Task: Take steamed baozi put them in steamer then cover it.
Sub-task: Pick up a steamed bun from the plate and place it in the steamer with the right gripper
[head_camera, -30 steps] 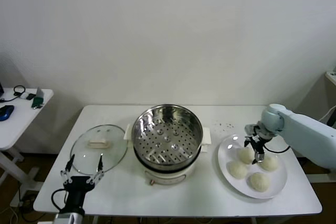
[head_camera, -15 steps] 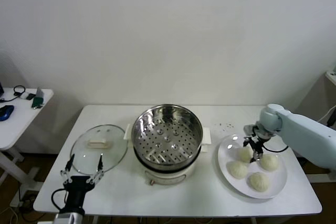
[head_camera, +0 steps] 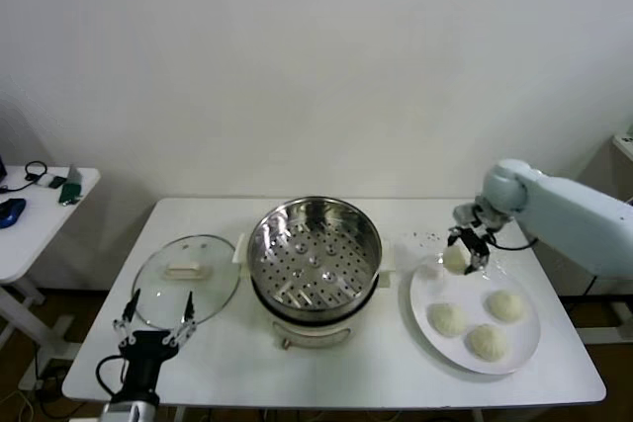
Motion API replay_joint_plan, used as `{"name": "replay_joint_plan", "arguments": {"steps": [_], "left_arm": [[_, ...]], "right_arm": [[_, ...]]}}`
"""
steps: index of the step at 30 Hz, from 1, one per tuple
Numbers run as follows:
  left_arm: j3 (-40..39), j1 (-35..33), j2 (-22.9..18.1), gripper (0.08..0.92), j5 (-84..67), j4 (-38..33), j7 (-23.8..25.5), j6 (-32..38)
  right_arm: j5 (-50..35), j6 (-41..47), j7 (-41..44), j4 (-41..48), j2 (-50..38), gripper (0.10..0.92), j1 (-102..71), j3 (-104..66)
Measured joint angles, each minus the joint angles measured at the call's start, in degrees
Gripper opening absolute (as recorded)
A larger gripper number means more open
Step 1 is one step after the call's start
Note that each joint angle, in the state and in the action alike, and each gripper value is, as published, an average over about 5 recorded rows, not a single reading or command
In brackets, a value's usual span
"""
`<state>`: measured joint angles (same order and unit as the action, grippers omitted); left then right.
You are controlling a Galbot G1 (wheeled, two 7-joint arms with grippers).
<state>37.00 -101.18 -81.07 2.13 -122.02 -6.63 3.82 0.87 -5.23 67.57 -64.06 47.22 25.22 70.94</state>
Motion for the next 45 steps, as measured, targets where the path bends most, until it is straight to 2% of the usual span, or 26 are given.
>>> {"name": "replay_joint_plan", "arguments": {"steps": [9, 19, 32, 45], "left_arm": [[-0.4, -0.1, -0.1, 0.823, -0.2, -0.2, -0.7, -0.1], [-0.6, -0.2, 0.0, 0.823, -0.4, -0.1, -0.8, -0.1], [0.0, 0.0, 0.8, 0.823, -0.5, 0.1, -1.0, -0.2], [0.2, 0.1, 0.6, 0.823, -0.9, -0.4, -1.3, -0.5]], "right_arm": [[0.5, -8.8, 1.0, -4.5, 7.8, 0.744, 13.1, 6.0], [4.7, -17.4, 2.1, -7.6, 18.2, 0.746, 17.6, 6.8], [15.4, -23.4, 2.6, -6.4, 28.9, 0.746, 11.2, 2.8], [24.3, -25.8, 2.6, -2.8, 33.6, 0.746, 2.6, 0.4]]}}
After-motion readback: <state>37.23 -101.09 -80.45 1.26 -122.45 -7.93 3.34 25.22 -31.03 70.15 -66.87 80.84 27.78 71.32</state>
